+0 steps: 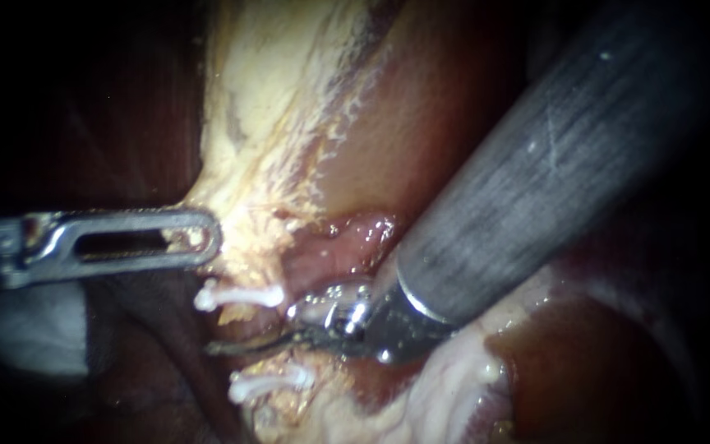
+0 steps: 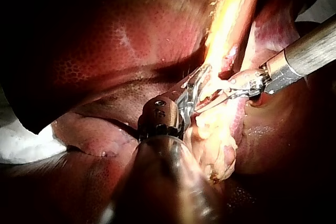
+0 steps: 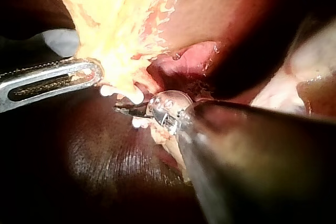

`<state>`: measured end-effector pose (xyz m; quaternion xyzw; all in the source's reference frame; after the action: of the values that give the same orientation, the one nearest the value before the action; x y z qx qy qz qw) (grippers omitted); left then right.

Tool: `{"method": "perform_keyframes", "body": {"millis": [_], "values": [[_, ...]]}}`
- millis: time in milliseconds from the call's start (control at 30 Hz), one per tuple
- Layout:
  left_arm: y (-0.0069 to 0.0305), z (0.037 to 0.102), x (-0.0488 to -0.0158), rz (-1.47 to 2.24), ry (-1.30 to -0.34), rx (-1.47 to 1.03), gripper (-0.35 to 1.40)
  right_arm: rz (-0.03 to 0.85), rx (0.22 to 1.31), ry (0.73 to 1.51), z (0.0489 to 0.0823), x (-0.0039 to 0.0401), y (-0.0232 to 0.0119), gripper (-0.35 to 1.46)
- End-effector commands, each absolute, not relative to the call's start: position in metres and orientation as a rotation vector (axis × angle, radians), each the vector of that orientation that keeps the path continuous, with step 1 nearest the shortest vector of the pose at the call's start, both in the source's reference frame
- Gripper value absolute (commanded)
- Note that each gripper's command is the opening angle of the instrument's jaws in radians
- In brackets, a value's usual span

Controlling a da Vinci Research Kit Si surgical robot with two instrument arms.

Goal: Go back from the cut left tube

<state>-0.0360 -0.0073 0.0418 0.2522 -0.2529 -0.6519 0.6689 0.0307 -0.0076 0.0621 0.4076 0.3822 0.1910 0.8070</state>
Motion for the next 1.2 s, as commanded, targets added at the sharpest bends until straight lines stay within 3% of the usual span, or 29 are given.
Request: {"method": "perform_keyframes", "body": {"millis": [33,100,167,200,267,333,767,1000,1200], "values": [[-0.0073,0.0418,-0.0359,-1.469,-0.57,0.569,-0.35,0.409,0.872,0.821,0.0621,0.0307,-0.0077,-0.35],[-0.0073,0.0418,-0.0359,-1.469,-0.57,0.569,-0.35,0.412,0.873,0.829,0.0621,0.0308,-0.0077,-0.35],[-0.0073,0.0418,-0.0359,-1.469,-0.57,0.569,-0.35,0.419,0.869,0.841,0.0621,0.0309,-0.0077,0.22],[-0.0073,0.0418,-0.0359,-1.469,-0.57,0.569,-0.35,0.421,0.866,0.841,0.0621,0.0309,-0.0077,0.39],[-0.0073,0.0418,-0.0359,-1.469,-0.57,0.569,-0.35,0.422,0.863,0.841,0.0621,0.0309,-0.0077,0.61],[-0.0073,0.0418,-0.0359,-1.469,-0.57,0.569,-0.35,0.423,0.863,0.844,0.0621,0.0309,-0.0077,0.71],[-0.0073,0.0418,-0.0358,-1.468,-0.57,0.57,-0.35,0.406,0.863,0.878,0.0611,0.0302,-0.0083,0.93],[-0.0072,0.0419,-0.0357,-1.468,-0.571,0.57,-0.35,0.232,0.784,1.04,0.0585,0.0269,-0.0088,1.21],[-0.0071,0.0422,-0.0355,-1.468,-0.571,0.568,-0.35,0.114,0.664,1.094,0.0573,0.0224,-0.0081,1.26]]}}
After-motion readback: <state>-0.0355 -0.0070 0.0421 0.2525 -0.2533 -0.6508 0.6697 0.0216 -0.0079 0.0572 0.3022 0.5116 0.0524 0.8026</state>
